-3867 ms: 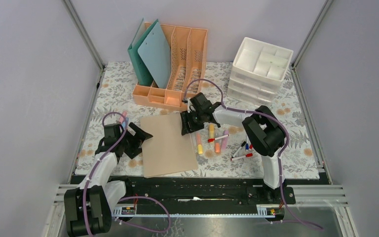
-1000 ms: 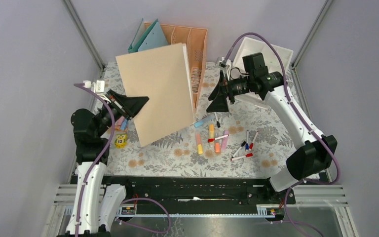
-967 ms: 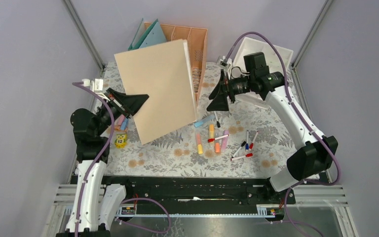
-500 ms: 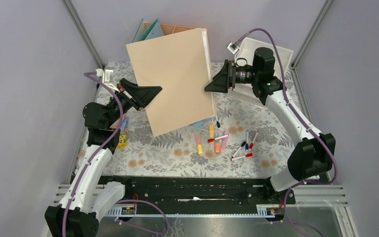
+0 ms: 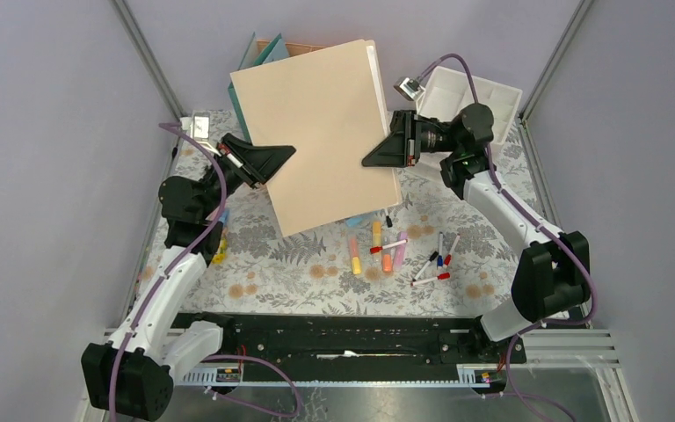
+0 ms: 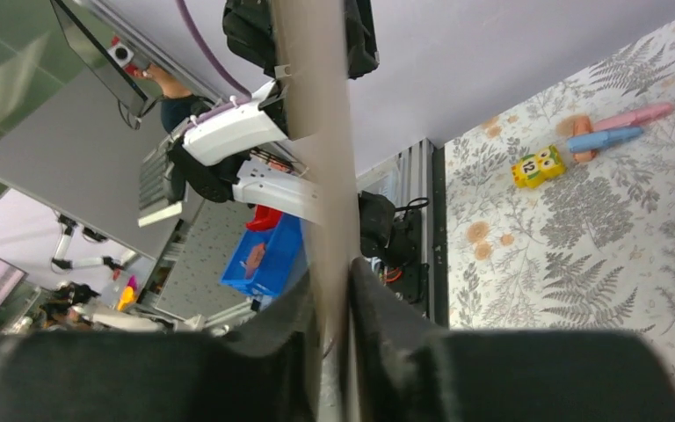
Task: Organize the desk
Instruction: Pick up the folder from the center of the board.
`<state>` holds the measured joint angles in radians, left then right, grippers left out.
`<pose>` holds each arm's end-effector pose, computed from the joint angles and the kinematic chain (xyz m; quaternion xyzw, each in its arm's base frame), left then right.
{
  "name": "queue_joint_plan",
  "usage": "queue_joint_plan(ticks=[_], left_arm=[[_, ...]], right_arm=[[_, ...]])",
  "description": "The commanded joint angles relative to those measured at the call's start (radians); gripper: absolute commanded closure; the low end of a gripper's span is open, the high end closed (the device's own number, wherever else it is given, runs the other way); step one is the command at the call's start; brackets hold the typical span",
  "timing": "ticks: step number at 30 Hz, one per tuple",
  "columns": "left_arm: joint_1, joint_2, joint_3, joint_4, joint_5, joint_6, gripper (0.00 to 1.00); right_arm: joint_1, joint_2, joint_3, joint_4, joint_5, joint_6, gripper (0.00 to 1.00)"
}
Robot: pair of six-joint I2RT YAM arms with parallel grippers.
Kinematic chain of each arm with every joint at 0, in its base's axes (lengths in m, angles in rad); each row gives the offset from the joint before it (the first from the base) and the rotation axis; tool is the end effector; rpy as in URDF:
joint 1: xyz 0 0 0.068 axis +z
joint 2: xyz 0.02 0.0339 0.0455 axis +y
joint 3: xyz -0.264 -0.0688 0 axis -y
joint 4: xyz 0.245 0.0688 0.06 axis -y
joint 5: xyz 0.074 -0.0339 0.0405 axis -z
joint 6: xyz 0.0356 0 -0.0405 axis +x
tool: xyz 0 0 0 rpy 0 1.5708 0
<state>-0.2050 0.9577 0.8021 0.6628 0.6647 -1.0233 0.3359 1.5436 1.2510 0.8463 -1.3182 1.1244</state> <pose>0.1998 -0.0640 0.4003 0.0673 0.5516 -0.6047 0.5705 0.3051 0.1430 0.4078 -0.3460 0.5609 0.6827 0.3156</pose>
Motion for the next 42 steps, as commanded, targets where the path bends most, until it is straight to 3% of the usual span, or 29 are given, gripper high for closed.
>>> queue_joint_plan(ticks=[1, 2, 3, 9, 10, 14, 21, 26, 28, 31, 32, 33, 34, 38, 42], left_arm=[[-0.005, 0.005, 0.025, 0.085, -0.022, -0.001, 1.0], [-0.005, 0.006, 0.029, 0.071, -0.016, 0.005, 0.97], [-0.005, 0.007, 0.035, 0.053, -0.008, 0.011, 0.87], [0.02, 0.004, 0.133, -0.159, 0.106, 0.143, 0.07], [0.035, 0.012, 0.161, -0.198, 0.148, 0.159, 0.02], [0.106, 0.083, 0.27, -0.253, 0.342, 0.11, 0.01], [0.131, 0.178, 0.375, -0.311, 0.523, 0.03, 0.02], [0.133, 0.184, 0.391, -0.315, 0.548, 0.015, 0.15], [0.134, 0.179, 0.388, -0.315, 0.544, 0.015, 0.26], [0.134, 0.18, 0.379, -0.292, 0.541, -0.006, 0.5], [0.134, 0.183, 0.37, -0.267, 0.543, -0.024, 0.61], [0.135, 0.184, 0.357, -0.229, 0.543, -0.053, 0.92], [0.137, 0.182, 0.35, -0.217, 0.532, -0.072, 1.0], [0.14, 0.149, 0.347, -0.254, 0.487, -0.02, 1.0], [0.144, 0.107, 0.384, -0.448, 0.431, 0.161, 1.0]], right_arm=[[0.009, -0.035, 0.019, -0.121, -0.034, -0.116, 0.98], [0.009, -0.04, 0.022, -0.16, -0.034, -0.149, 1.0], [0.008, -0.044, 0.025, -0.187, -0.038, -0.178, 1.0], [-0.011, -0.059, 0.029, -0.28, -0.124, -0.31, 1.0], [-0.014, -0.062, 0.022, -0.28, -0.137, -0.318, 1.0], [-0.018, -0.082, -0.014, -0.28, -0.169, -0.349, 1.0], [-0.031, -0.1, -0.044, -0.286, -0.167, -0.367, 1.0], [-0.045, -0.099, -0.035, -0.377, -0.153, -0.438, 1.0], [-0.046, -0.1, -0.031, -0.431, -0.147, -0.483, 1.0], [-0.047, -0.102, -0.021, -0.505, -0.14, -0.551, 1.0], [-0.046, -0.102, -0.014, -0.544, -0.136, -0.583, 1.0], [-0.047, -0.103, -0.013, -0.564, -0.132, -0.596, 1.0], [-0.047, -0.105, -0.015, -0.567, -0.131, -0.599, 1.0], [-0.048, -0.11, -0.025, -0.568, -0.126, -0.598, 0.96], [-0.081, -0.111, -0.017, -0.569, -0.118, -0.593, 0.66]])
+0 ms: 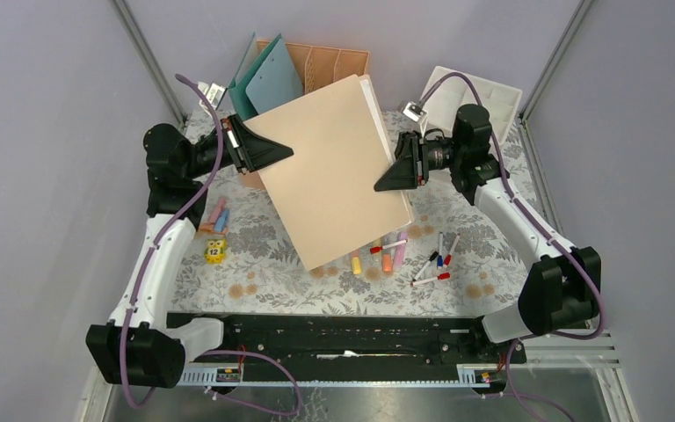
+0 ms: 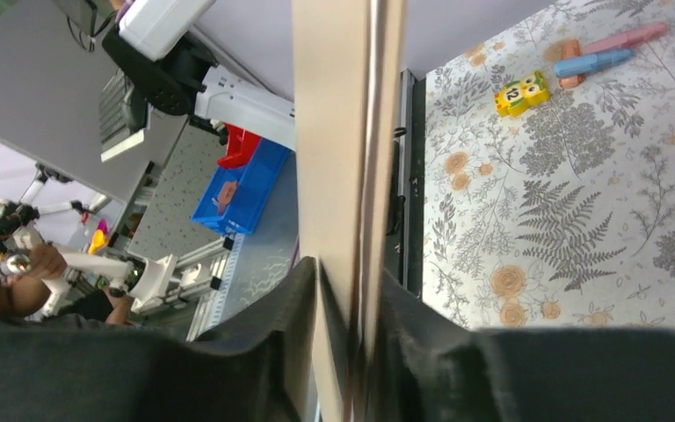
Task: Organize the desk
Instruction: Pick up the folder from the center of the board.
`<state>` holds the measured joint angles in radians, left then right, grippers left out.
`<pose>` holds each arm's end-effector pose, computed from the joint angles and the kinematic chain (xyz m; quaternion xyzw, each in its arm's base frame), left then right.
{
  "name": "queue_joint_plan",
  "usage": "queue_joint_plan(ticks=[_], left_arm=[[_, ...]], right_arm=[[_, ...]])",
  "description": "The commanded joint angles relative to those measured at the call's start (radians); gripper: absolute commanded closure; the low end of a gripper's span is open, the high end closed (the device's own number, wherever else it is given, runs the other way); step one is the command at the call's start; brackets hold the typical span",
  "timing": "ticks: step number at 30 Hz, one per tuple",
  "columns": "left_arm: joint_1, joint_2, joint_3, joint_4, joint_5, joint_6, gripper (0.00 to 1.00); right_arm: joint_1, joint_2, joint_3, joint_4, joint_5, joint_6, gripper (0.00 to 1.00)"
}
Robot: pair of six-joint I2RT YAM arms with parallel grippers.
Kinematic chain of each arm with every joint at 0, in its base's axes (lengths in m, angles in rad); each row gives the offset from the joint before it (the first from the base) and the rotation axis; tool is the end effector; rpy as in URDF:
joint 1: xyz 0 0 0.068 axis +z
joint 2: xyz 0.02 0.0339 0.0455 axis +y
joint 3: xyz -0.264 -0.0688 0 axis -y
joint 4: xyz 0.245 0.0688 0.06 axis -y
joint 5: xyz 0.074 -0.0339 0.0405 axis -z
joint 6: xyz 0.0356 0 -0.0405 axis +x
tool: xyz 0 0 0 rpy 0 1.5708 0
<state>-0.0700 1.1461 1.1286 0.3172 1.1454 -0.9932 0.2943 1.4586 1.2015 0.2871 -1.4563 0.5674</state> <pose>0.2391 -0.0493 0.4359 0.1683 0.6409 -0.6201 0.4199 0.2966 0.1269 0.3739 -0.4024 0.5800 0.6448 0.2931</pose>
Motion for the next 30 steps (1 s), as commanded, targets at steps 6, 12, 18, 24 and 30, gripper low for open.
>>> queue_joint_plan(ticks=[6, 12, 18, 24, 30], left_arm=[[0.018, -0.153, 0.084, -0.391, -0.265, 0.405, 1.0], [0.018, -0.218, 0.041, -0.406, -0.508, 0.502, 1.0], [0.016, -0.218, 0.017, -0.267, -0.682, 0.571, 1.0], [0.009, -0.138, 0.07, -0.22, -0.808, 0.634, 1.0], [-0.018, -0.032, 0.145, -0.154, -0.887, 0.695, 1.0]], right_arm=[[-0.19, 0.001, 0.18, -0.537, 0.258, -0.391, 0.28], [-0.225, -0.047, 0.242, -0.776, 0.565, -0.698, 0.04], [-0.259, -0.097, 0.153, -0.751, 0.542, -0.688, 0.0], [-0.288, -0.119, 0.121, -0.721, 0.526, -0.661, 0.0], [-0.328, -0.128, 0.094, -0.693, 0.518, -0.635, 0.0]])
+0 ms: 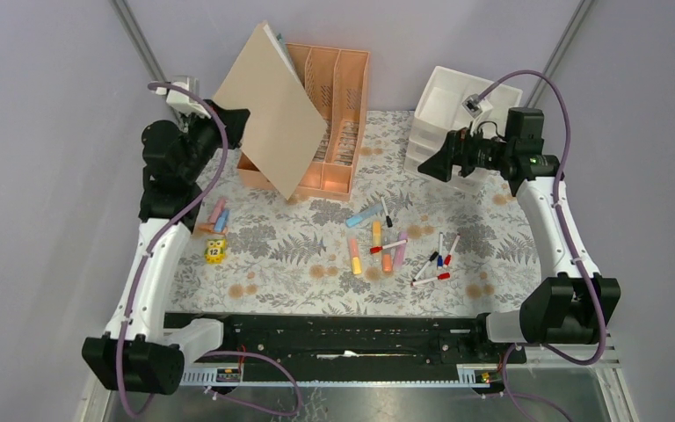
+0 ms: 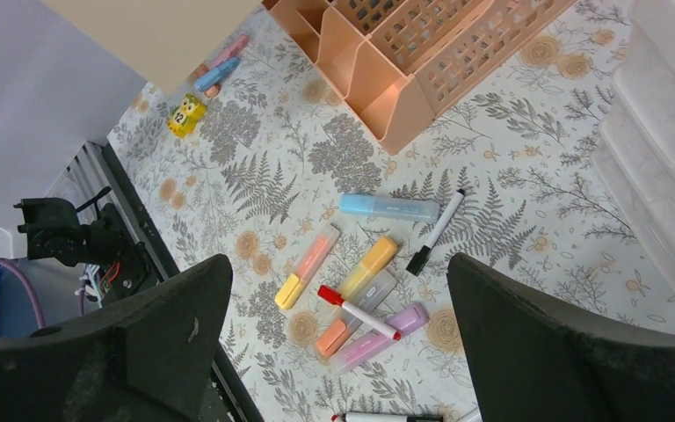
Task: Organize the desk
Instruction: Pick up the folder from the center of the board, then place the folder in the storage box.
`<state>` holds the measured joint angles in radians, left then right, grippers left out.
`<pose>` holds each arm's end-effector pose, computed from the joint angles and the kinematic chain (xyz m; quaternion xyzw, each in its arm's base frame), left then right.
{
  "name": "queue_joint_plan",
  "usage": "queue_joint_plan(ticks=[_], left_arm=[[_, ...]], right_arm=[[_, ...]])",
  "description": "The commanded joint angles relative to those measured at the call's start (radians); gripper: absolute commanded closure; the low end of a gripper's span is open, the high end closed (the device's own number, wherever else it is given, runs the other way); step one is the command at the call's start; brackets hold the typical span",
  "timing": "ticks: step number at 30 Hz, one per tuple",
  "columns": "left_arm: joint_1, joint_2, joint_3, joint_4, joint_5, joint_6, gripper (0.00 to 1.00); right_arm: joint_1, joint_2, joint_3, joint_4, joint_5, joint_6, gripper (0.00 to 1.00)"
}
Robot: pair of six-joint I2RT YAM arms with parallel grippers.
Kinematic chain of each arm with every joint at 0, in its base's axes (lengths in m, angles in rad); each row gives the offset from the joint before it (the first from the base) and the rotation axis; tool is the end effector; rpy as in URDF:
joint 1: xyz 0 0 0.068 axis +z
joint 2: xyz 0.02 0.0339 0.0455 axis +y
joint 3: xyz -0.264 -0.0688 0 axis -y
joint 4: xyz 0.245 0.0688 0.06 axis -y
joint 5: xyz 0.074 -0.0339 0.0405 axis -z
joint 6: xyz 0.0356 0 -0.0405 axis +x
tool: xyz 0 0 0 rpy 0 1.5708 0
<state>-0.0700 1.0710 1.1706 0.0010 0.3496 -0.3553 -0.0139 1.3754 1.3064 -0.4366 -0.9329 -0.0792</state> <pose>0.2368 -0.0288 0.4401 0.0338 0.6721 -0.2682 0.6894 0.3010 0.0244 0.3693 -0.2534 0.7616 0.3659 0.4711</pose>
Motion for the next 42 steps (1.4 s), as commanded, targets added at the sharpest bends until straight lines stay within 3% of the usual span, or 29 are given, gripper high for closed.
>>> queue_joint_plan(ticks=[1, 16, 23, 42], left_arm=[[-0.026, 0.065, 0.123, 0.165, -0.102, 0.062, 1.0], [-0.205, 0.317, 0.288, 0.233, -0.378, 0.271, 1.0], [-0.248, 0.447, 0.37, 0.26, -0.406, 0.32, 1.0], [-0.299, 0.651, 0.404, 0.416, -0.437, 0.324, 1.0]], right_arm=[[-0.022, -0.046, -0.013, 0.034, -0.006, 0.014, 0.0], [-0.05, -0.048, -0.03, 0.059, -0.021, 0.044, 0.0], [-0.062, -0.05, -0.036, 0.062, -0.024, 0.047, 0.0], [-0.085, -0.046, -0.051, 0.073, -0.031, 0.053, 0.0]])
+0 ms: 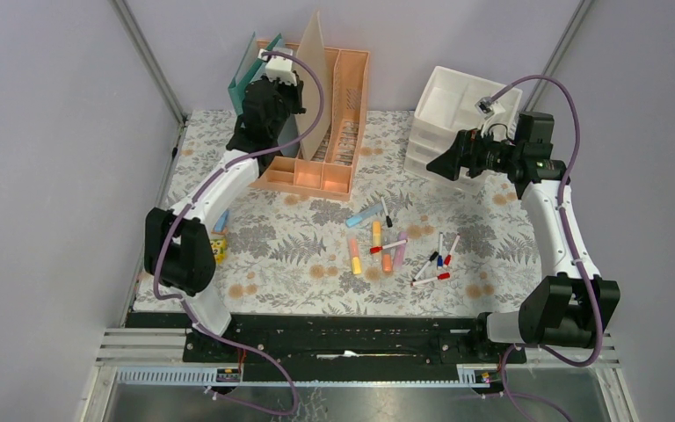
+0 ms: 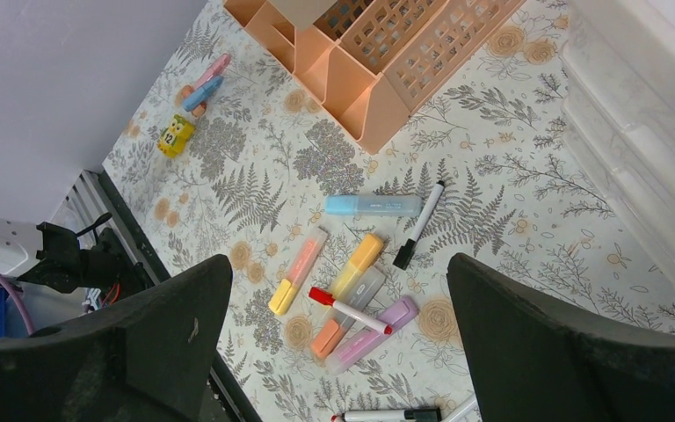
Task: Organize the desk
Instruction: Place the folder in the storage box.
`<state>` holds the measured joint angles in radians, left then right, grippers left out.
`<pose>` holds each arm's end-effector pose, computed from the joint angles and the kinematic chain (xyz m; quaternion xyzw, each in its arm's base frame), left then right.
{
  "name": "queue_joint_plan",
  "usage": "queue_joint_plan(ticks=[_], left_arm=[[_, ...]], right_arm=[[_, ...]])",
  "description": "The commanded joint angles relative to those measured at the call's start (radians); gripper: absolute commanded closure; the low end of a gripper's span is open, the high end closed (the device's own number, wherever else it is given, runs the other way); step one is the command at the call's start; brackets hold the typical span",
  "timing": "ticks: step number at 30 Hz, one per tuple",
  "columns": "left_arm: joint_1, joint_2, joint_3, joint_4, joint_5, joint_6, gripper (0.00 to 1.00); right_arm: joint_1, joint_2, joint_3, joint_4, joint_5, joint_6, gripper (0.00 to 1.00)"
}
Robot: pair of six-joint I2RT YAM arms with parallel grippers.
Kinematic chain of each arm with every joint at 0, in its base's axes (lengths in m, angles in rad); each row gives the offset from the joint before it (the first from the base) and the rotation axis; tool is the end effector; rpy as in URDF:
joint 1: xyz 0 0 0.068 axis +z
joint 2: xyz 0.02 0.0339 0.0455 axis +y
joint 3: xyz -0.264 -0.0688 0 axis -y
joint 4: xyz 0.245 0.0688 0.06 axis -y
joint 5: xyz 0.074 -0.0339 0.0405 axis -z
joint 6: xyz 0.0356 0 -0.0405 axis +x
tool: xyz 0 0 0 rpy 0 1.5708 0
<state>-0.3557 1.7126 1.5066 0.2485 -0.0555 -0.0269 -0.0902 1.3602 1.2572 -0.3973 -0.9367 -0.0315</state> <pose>0.3933 -0.1440 0.3881 0.0934 0.6856 -0.1184 0.7122 0.2995 0.0017 0.3605 -0.2076 0.7739 0.3599 0.4779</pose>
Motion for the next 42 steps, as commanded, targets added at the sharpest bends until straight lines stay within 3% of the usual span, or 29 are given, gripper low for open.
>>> queue_joint_plan(ticks=[1, 13, 25, 29, 35, 42], left_arm=[[-0.013, 0.016, 0.067, 0.176, -0.036, -0.006, 1.0], [-0.015, 0.075, 0.048, 0.204, -0.062, -0.024, 0.98], [-0.017, -0.011, -0.027, 0.148, -0.031, -0.028, 0.5], [-0.017, -0.059, -0.028, 0.094, -0.026, -0.031, 0.39], [-0.015, -0.188, -0.048, -0.023, -0.046, -0.049, 0.04], [-0.014, -0.393, -0.208, -0.083, -0.079, -0.086, 0.01]], right_arm=[[-0.011, -0.031, -0.002, 0.034, -0.027, 0.005, 0.0], [-0.023, -0.035, -0.011, 0.04, -0.03, 0.008, 0.0], [-0.029, -0.036, -0.013, 0.046, -0.039, 0.019, 0.0], [-0.031, -0.043, -0.014, 0.046, -0.046, 0.021, 0.0], [-0.057, -0.063, -0.012, 0.038, -0.046, 0.019, 0.0], [-0.101, -0.09, 0.016, 0.011, 0.005, 0.025, 0.0]])
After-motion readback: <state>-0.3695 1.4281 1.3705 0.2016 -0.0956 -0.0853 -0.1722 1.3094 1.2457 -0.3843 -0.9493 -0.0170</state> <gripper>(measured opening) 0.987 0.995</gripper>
